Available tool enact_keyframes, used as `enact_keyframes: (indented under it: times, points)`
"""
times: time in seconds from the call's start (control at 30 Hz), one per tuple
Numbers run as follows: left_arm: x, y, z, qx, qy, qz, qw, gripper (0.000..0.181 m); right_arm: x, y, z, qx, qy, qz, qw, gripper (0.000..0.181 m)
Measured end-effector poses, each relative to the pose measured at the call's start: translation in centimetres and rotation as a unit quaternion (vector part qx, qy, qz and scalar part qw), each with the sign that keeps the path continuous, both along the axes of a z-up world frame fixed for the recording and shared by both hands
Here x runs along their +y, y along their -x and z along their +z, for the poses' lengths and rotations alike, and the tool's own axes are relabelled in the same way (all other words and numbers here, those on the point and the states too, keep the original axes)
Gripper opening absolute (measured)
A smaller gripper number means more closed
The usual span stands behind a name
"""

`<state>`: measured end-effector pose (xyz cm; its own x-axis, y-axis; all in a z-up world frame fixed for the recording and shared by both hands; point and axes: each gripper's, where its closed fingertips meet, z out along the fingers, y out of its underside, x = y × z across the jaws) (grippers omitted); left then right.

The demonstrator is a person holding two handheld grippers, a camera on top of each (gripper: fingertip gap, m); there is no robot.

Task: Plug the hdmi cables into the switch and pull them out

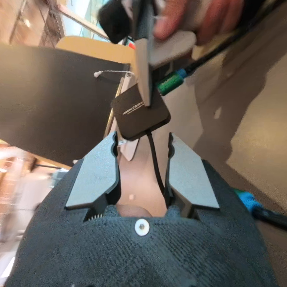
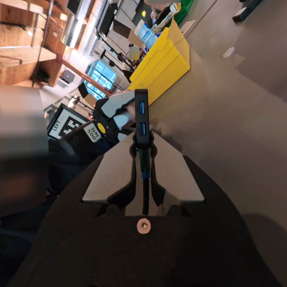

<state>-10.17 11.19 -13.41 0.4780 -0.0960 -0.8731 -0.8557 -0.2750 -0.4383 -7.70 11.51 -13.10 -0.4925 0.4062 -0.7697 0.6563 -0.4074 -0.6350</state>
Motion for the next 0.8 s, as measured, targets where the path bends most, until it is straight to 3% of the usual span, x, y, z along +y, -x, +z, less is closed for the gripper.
enact_keyframes:
  times: [0.1,0.23,0.33,0.37,0.57,0.7,0.8]
  points:
    - [-1.3,-0.2,0.5,-0.185,0.020,-0.036,0.982,0.064,0.8,0.1,0.8,0.016,0.011,-0.017,1.000,0.011]
    - [-2.7,1.1,4.7,-0.417,-0.027,-0.075,0.905,0.061,2.1,0.0,1.7,0.048,0.000,-0.048,0.998,0.011]
    - [-3.5,2.8,6.5,-0.529,-0.059,-0.092,0.842,0.054,2.8,-0.3,2.5,0.072,-0.010,-0.068,0.995,0.011]
    - [-3.5,3.3,6.3,-0.539,-0.061,-0.090,0.835,0.050,2.9,-0.4,2.9,0.083,-0.014,-0.074,0.994,0.011]
    - [-2.7,5.9,3.2,-0.497,-0.053,0.000,0.866,0.036,3.2,-2.1,8.7,0.147,-0.034,-0.124,0.981,0.011]
    - [-2.8,5.5,3.1,-0.493,-0.048,-0.002,0.869,0.032,5.1,-4.4,16.8,0.189,-0.083,-0.175,0.963,0.011]
    - [-2.9,5.3,3.1,-0.484,-0.047,-0.001,0.874,0.030,8.9,-6.8,24.2,0.221,-0.163,-0.260,0.926,0.011]
